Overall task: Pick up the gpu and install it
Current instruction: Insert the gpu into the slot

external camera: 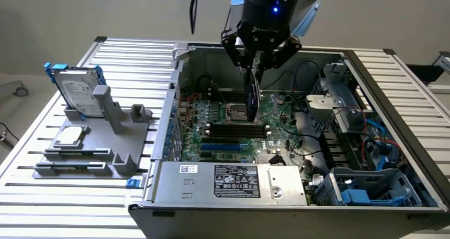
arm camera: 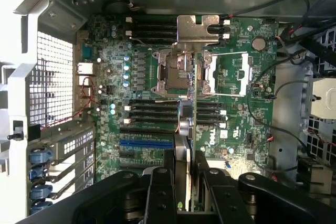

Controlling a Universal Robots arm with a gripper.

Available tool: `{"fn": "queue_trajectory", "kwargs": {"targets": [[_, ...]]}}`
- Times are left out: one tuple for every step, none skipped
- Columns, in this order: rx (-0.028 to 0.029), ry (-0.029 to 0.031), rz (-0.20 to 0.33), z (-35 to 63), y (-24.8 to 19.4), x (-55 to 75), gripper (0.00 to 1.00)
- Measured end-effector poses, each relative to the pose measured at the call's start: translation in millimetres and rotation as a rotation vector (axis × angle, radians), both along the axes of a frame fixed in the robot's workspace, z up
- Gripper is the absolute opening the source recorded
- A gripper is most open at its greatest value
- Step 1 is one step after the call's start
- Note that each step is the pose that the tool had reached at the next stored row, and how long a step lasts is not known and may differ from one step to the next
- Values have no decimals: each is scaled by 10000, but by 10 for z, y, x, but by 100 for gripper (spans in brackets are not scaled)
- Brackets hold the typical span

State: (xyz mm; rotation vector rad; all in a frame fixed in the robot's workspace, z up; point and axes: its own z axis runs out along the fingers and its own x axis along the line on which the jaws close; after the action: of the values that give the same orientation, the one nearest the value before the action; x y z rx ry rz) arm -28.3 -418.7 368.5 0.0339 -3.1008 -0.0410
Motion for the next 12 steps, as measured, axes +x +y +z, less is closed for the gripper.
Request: {"fn": "queue_trajectory", "kwargs": {"targets": [[0,0,0,0,0,0,26],[0,0,0,0,0,0,26],[0,0,0,0,0,0,26],[0,0,0,0,0,0,26],[0,0,0,0,0,0,26],[0,0,0,0,0,0,26],[-8,-4,-1,-4,0,-2,26],[-8,-18,56,-4,-1,-3,26],[-9,-24,231,-5,-1,-2,26],[-9,-26,416,-8,-1,-3,26],[-10,-25,595,-10,-1,-3,26],[-9,-26,774,-13,-1,-3,26]]}}
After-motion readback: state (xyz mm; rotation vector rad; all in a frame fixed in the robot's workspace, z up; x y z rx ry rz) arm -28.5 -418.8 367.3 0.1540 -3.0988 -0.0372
